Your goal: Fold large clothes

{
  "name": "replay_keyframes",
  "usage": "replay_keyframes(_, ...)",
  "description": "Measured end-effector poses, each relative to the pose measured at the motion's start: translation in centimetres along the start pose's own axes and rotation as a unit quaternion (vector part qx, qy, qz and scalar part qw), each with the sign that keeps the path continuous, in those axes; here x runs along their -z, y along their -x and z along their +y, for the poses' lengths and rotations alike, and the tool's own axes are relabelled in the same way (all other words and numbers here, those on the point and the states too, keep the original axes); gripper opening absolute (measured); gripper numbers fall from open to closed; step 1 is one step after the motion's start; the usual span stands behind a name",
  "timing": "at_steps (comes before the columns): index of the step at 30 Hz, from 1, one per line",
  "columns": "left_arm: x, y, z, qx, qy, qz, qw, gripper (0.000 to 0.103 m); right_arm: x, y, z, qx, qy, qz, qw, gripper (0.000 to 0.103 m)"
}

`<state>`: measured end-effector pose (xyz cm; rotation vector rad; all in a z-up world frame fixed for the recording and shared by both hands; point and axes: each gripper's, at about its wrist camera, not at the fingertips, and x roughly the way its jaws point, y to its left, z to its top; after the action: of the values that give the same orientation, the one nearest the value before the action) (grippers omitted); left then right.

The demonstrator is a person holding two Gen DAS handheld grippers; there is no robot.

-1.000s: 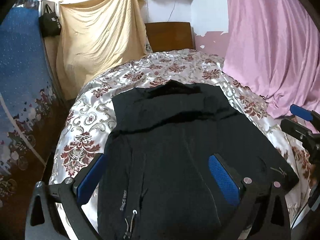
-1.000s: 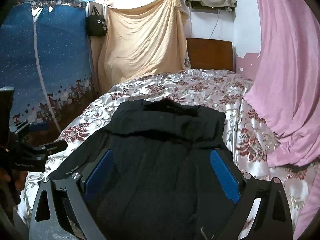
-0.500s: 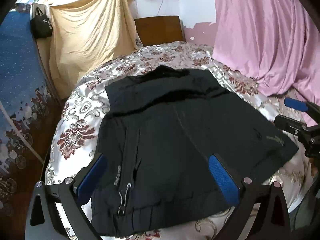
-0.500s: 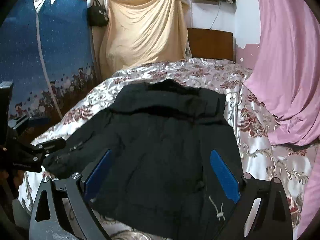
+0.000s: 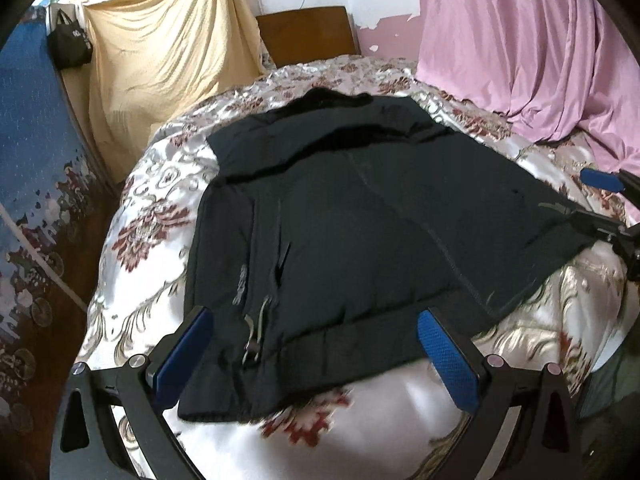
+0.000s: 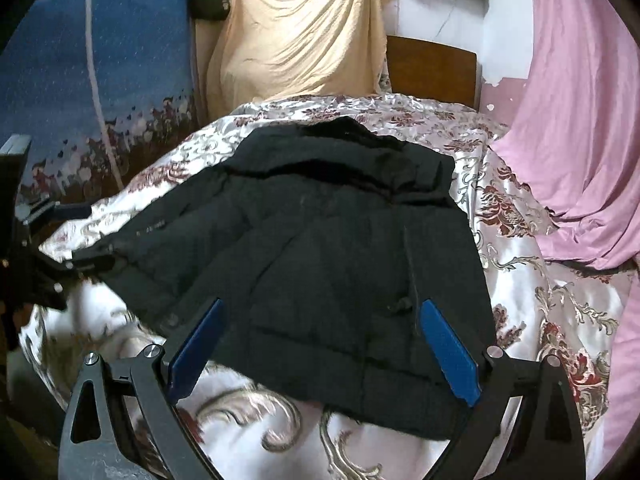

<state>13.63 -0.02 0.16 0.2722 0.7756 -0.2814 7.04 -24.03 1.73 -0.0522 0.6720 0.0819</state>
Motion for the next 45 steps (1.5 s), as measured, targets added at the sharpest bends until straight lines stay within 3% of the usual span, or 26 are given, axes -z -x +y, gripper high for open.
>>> replay_keyframes(7, 2.0, -0.2, 1.6, -0.002, 0.015, 0.021, 0.9997, 0.103, 1.1, -0.1, -0.4, 0.01, -0.001, 0.015, 1.0, 0.095)
replay_keyframes(17, 3.9, -2.1, 2.4, -0.017, -0.027, 0.072, 0.9969, 0.103, 2.7, -1.1, -1.1, 0.014, -0.009, 0.043, 0.999, 0.095)
replay_keyframes(28, 3.7, -3.8, 1.1, -0.046, -0.046, 0.055, 0.9963, 0.103, 4.1, -2.6, -1.6, 0.024, 0.005, 0.084, 0.996, 0.099)
replay_keyframes(33, 4.0, -4.0, 2.3, -0.021, -0.007, 0.051, 0.9984, 0.103, 4.4, -3.1, -1.9, 0.02, 0.048, 0.104, 0.993, 0.101)
replay_keyframes(41, 4.2, -4.0, 2.1, -0.028, -0.001, 0.046, 0.9986, 0.103, 3.4, -4.1, -2.6, 0.064, 0.135, 0.108, 0.983, 0.101)
replay_keyframes(45, 4.5, -3.8, 2.0, -0.041, 0.007, 0.032, 0.9986, 0.103, 2.9, -5.0, -2.2, 0.071, 0.144, 0.105, 0.981, 0.101)
